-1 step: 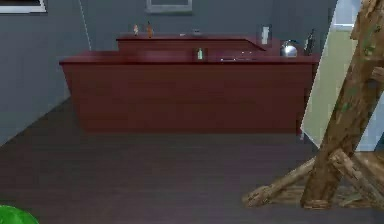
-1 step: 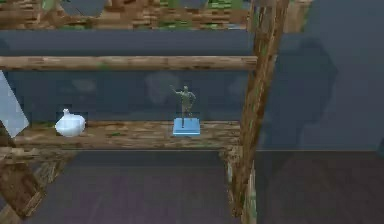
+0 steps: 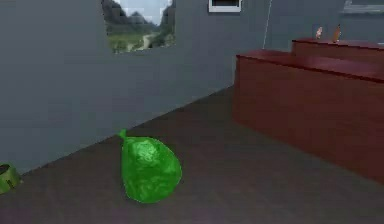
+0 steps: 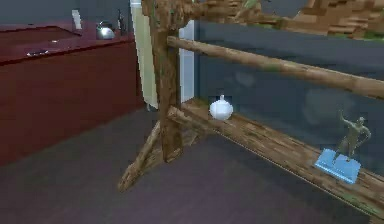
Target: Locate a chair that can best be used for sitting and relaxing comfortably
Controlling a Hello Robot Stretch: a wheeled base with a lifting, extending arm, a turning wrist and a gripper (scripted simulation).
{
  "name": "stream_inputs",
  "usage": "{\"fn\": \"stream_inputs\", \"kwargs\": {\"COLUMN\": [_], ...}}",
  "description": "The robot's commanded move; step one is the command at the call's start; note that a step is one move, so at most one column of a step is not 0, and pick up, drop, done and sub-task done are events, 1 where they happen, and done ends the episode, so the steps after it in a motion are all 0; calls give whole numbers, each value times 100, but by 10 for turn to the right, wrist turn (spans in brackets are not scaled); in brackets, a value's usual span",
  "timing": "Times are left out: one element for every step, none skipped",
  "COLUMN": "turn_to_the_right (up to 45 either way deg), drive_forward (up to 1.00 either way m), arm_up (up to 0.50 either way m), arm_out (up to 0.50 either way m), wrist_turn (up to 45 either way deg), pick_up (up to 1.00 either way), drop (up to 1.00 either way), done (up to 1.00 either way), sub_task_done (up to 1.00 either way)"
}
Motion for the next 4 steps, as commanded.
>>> {"fn": "stream_inputs", "kwargs": {"turn_to_the_right": [-450,-300,0,-90], "drive_forward": [0,0,100,0], "arm_up": [0,0,0,0], "arm_out": [0,0,0,0], "wrist_turn": [0,0,0,0], "pick_up": [0,0,0,0], "drop": [0,0,0,0], "done": [0,0,0,0], "sub_task_done": [0,0,0,0]}}
